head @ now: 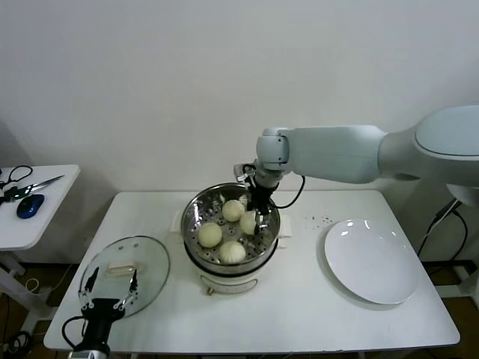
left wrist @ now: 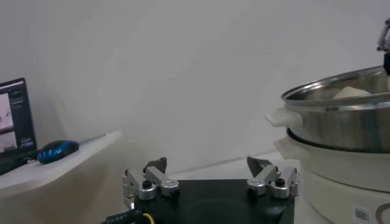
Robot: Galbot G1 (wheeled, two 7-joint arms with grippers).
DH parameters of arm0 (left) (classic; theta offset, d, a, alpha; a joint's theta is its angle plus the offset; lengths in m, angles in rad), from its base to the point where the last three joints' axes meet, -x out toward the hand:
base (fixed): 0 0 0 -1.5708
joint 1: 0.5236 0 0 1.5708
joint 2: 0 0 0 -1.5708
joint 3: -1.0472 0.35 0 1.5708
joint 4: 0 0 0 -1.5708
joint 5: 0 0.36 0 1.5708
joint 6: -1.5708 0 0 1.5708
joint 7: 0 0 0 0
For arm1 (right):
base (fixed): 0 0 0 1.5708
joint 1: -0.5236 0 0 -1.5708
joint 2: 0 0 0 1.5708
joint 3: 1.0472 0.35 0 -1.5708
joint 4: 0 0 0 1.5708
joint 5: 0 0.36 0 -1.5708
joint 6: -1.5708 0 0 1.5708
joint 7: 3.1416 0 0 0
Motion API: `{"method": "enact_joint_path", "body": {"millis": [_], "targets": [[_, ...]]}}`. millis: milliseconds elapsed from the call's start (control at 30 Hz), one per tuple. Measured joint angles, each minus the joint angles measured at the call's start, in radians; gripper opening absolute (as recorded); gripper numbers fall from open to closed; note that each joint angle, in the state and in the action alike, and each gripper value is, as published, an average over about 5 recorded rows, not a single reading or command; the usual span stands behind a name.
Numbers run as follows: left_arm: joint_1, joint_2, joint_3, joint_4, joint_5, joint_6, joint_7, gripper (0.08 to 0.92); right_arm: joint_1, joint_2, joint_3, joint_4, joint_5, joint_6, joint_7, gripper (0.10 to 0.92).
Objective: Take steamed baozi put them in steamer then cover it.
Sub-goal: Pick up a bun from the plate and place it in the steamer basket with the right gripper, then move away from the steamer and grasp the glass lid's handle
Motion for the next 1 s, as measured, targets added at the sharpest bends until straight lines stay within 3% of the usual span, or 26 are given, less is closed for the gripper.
{"method": "enact_joint_path", "body": {"millis": [200, 433, 1000], "targets": [[-0.008, -0.005, 0.003, 0.000, 0.008, 0.005, 0.001, 0.823, -0.016, -0.002, -0.004, -0.001, -0.013, -0.009, 0.009, 0.713], [-0.015, -0.009, 0.004, 0.000, 0.009, 0.015, -0.006, 0.823, -0.017, -0.016, 0.008, 0.009, -0.027, -0.025, 0.001, 0.817], [-0.014, -0.009, 0.001, -0.008, 0.014, 0.019, -0.009, 0.823, 0.035, -0.179, 0.103, 0.079, 0.012, 0.042, 0.043, 0.823]]}}
